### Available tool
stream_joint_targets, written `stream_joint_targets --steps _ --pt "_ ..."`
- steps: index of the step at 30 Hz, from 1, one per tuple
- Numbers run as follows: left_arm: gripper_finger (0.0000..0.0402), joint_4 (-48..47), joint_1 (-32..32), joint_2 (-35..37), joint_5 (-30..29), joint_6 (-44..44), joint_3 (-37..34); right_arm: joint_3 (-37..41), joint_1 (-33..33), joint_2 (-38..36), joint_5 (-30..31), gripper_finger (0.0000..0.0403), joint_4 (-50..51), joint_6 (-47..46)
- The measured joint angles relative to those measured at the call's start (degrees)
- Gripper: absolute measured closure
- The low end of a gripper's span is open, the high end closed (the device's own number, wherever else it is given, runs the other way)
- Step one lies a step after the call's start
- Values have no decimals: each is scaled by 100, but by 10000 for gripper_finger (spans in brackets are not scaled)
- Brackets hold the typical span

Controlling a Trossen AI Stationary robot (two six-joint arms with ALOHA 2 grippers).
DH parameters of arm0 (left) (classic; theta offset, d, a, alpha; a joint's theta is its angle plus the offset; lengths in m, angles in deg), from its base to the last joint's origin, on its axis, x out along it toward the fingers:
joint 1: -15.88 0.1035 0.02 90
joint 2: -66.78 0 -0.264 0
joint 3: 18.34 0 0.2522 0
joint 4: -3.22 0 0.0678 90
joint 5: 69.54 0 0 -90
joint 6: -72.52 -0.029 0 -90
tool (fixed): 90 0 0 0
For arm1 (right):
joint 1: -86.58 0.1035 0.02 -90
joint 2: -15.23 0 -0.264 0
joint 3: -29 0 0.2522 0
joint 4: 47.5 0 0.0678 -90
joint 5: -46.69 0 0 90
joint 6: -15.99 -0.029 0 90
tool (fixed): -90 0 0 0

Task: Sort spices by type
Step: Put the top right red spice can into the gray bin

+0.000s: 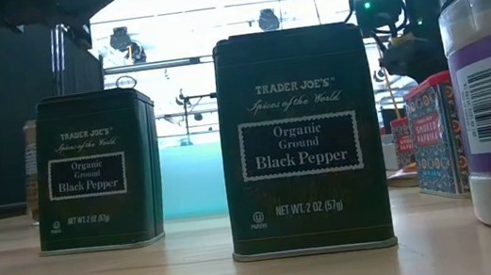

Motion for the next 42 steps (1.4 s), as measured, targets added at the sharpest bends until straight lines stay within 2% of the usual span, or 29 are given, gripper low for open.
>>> stream_joint_targets --steps 4,15,30,42 --pt "379 -4 -1 0 0 2 0 0 2 0 -112 163 -64 0" --pt "379 -16 0 0 1 20 0 0 1 0 21 99 -59 -39" --pt "379 -17 1 0 2 17 0 143 -28 0 36 96 -128 -61" --pt "379 4 1 0 2 15 0 940 -28 0 -126 101 -1182 -144"
